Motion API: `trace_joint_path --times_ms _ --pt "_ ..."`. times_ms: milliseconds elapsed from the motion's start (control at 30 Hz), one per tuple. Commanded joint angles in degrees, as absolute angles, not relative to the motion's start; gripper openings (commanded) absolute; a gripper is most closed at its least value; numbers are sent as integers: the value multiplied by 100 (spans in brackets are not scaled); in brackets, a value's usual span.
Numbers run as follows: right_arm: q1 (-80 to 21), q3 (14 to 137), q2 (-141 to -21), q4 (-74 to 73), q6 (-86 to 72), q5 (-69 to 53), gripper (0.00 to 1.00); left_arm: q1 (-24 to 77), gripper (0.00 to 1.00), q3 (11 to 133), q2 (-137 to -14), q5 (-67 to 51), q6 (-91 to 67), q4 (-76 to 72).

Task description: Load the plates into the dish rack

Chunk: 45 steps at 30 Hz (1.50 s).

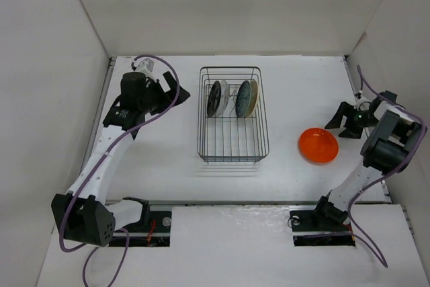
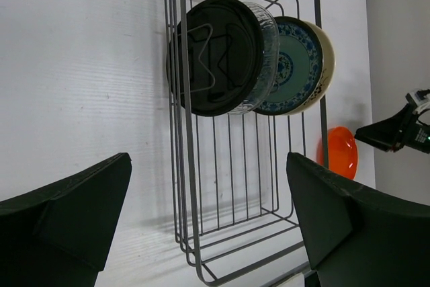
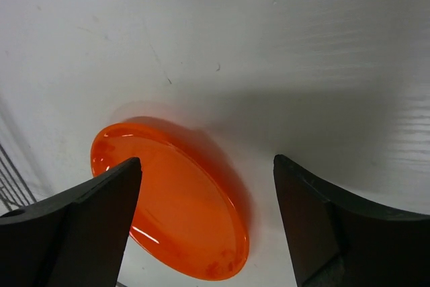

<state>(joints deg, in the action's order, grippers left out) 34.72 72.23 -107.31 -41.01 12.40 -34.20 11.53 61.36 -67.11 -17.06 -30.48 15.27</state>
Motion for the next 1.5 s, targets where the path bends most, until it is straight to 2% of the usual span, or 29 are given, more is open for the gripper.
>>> trace_joint_path --times_ms 0,100,267,400,467,500,733,900,1100,1467 --pt "3147 7313 -10890 -4271 1328 -2902 83 1125 100 6196 -6715 -1872 -2962 1266" --pt "2953 7365 -11003 -4333 1327 -2761 83 1125 100 6196 -6715 -1872 -2962 1266" --pt "2953 7365 -11004 -4333 1274 -2628 77 1125 100 6196 -6715 -1819 -2962 1266" --pt "2953 7365 -10951 -4333 1222 -2506 64 1125 100 6196 -6768 -1819 -2962 1266" --pt "2953 7365 -10890 -4333 1161 -2348 49 1125 100 6196 -6768 -1819 -2962 1266" --pt "2953 7365 -10837 -4333 1160 -2347 46 1125 100 6196 -6768 -1819 -2962 1266" --pt "2953 7313 -10784 -4280 1107 -2233 52 1125 100 6196 -6768 -1819 -2962 1266" --pt "2953 7208 -10600 -4210 1055 -2232 53 1125 100 6196 -6768 -1819 -2962 1266" --pt "2953 7023 -10336 -4157 1002 -2285 37 1125 100 6196 -6820 -1881 -2962 1266" --pt "2839 6855 -10318 -4104 835 -2057 37 1125 100 6196 -6820 -1934 -2962 1318"
